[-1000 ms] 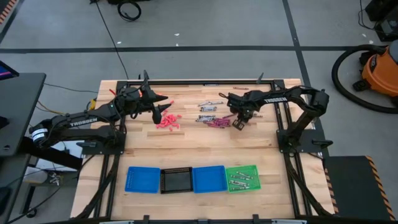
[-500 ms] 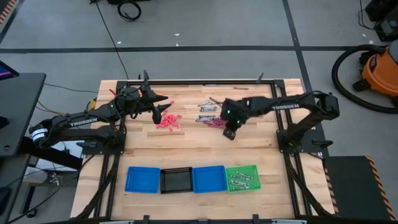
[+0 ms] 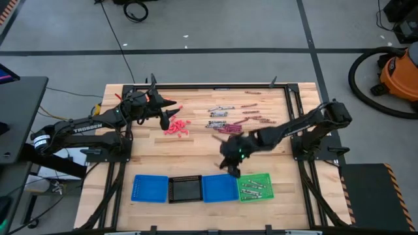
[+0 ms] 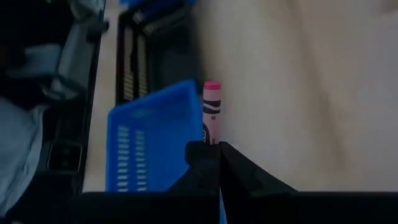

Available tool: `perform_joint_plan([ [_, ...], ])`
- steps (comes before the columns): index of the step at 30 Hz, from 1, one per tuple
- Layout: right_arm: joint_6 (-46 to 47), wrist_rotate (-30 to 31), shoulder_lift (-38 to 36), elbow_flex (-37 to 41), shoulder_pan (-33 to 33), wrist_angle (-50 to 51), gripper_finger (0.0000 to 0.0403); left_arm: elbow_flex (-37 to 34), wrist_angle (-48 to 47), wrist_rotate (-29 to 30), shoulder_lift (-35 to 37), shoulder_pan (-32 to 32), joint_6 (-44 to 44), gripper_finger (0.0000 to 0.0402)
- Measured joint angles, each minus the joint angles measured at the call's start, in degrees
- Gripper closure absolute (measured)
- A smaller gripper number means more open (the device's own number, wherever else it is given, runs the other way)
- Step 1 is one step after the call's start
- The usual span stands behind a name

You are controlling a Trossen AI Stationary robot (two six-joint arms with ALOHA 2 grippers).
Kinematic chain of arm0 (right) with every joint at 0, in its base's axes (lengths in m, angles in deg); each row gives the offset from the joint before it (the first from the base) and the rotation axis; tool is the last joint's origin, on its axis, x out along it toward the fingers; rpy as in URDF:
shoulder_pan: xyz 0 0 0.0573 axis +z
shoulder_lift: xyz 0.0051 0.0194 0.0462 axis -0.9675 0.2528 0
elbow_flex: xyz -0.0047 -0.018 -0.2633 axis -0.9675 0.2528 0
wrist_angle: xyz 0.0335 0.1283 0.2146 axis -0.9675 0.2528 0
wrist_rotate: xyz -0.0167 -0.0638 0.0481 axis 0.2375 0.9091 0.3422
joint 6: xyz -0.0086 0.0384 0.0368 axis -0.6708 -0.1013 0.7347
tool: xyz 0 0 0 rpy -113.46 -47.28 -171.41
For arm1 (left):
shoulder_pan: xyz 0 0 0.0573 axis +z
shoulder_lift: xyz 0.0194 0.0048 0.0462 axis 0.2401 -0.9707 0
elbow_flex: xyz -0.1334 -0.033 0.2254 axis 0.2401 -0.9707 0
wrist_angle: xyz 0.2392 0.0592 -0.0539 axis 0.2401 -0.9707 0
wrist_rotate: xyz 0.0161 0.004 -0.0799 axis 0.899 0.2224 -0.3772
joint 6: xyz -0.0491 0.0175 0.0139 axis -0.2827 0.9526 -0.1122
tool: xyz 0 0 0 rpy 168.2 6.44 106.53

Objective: Sort crayons
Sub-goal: Put the pink crayon into the right blue bin

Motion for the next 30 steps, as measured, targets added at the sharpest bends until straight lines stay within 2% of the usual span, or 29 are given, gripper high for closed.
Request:
perform_joint_plan([
  [4, 0.16, 2.71, 4.63, -4.96, 4.34, 2.42, 0.0394, 0.00, -0.03, 0.00, 0.00, 0.02, 0.00, 0.0196],
  [8, -0.54, 5.84, 10.51, -12.12, 7.01, 9.61, 0.0394, 0.00, 0.48, 0.03, 0.00, 0.09, 0.00, 0.0196],
  [14, -3.48, 5.64, 18.94, -22.11, 8.13, 20.84, 0.0392, 0.00, 1.04, 0.42, 0.00, 0.09, 0.00, 0.0196],
  [16, -4.78, 4.64, 20.70, -24.15, 8.21, 21.88, 0.0383, 0.00, 1.09, 0.45, 0.00, 0.09, 0.00, 0.0196],
  [23, -5.03, 0.44, 21.44, -25.97, 7.30, 24.23, 0.0332, 0.00, 1.20, 0.46, 0.00, 0.09, 0.00, 0.0196],
  [30, -6.27, 1.08, 16.57, -26.06, 5.26, 28.25, 0.0322, 0.00, 1.20, 0.45, 0.00, 0.09, 0.00, 0.0196],
])
